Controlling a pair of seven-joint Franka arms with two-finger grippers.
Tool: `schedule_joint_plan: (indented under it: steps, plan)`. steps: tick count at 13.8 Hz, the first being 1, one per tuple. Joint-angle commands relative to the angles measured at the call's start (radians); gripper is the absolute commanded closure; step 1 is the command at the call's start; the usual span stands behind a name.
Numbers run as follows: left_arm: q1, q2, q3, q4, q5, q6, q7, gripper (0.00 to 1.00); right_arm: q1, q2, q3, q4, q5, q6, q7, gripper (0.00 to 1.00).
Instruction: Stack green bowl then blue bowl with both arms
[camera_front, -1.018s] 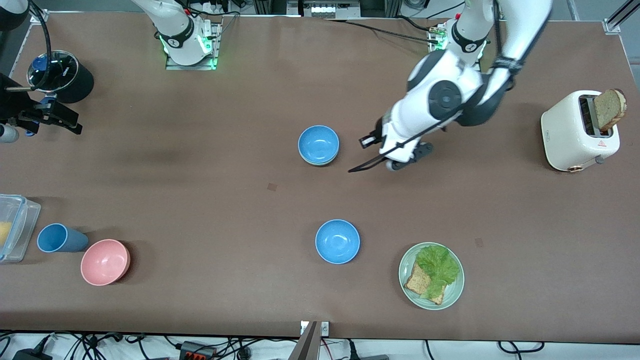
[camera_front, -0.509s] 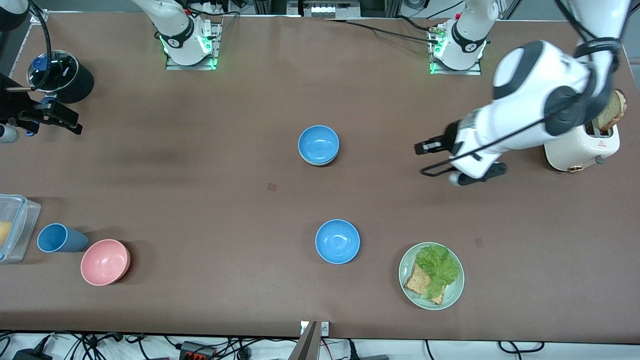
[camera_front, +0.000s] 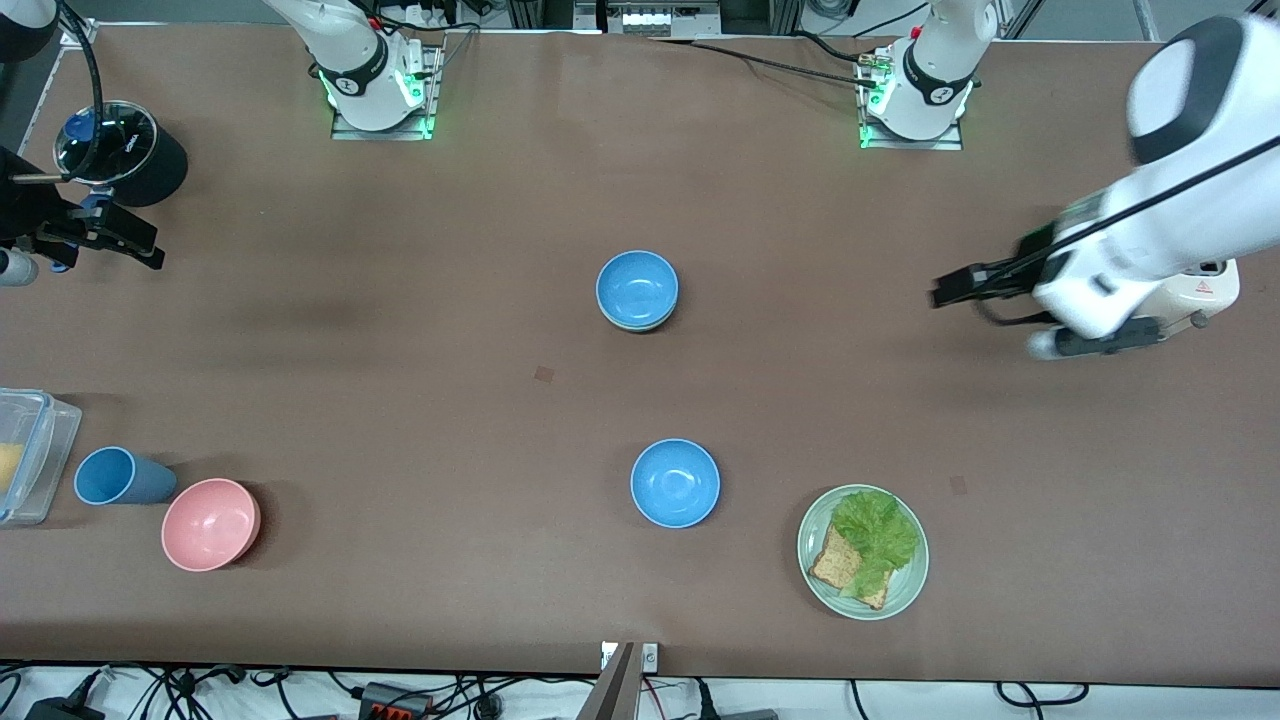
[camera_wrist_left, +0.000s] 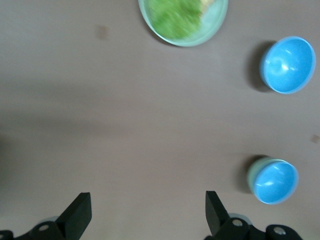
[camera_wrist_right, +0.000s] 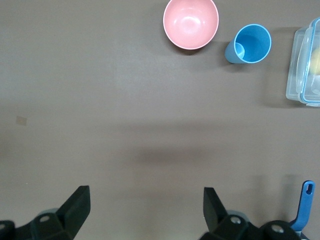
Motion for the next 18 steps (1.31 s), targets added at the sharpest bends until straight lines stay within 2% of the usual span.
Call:
schedule_joint_plan:
  steps: [1, 2, 3, 9, 18]
  plan:
    - [-0.095, -0.050, 0.212, -0.010, 0.023, -0.008, 0.158, 0.00, 0.007, -0.004, -0.002, 0.003, -0.018, 0.006, 0.007, 0.00]
    - [-0.101, -0.062, 0.267, -0.007, 0.023, -0.009, 0.238, 0.00, 0.007, -0.004, -0.002, 0.002, -0.018, 0.010, 0.007, 0.00]
    - [-0.101, -0.074, 0.283, -0.008, 0.024, -0.014, 0.299, 0.00, 0.005, -0.004, -0.001, 0.003, -0.018, 0.018, 0.007, 0.00]
    - [-0.171, -0.102, 0.268, -0.028, 0.151, -0.014, 0.317, 0.00, 0.005, -0.008, -0.002, 0.008, -0.019, 0.014, 0.006, 0.00]
    - [-0.165, -0.104, 0.263, -0.025, 0.147, -0.012, 0.306, 0.00, 0.007, -0.007, -0.001, 0.008, -0.016, 0.006, 0.006, 0.00]
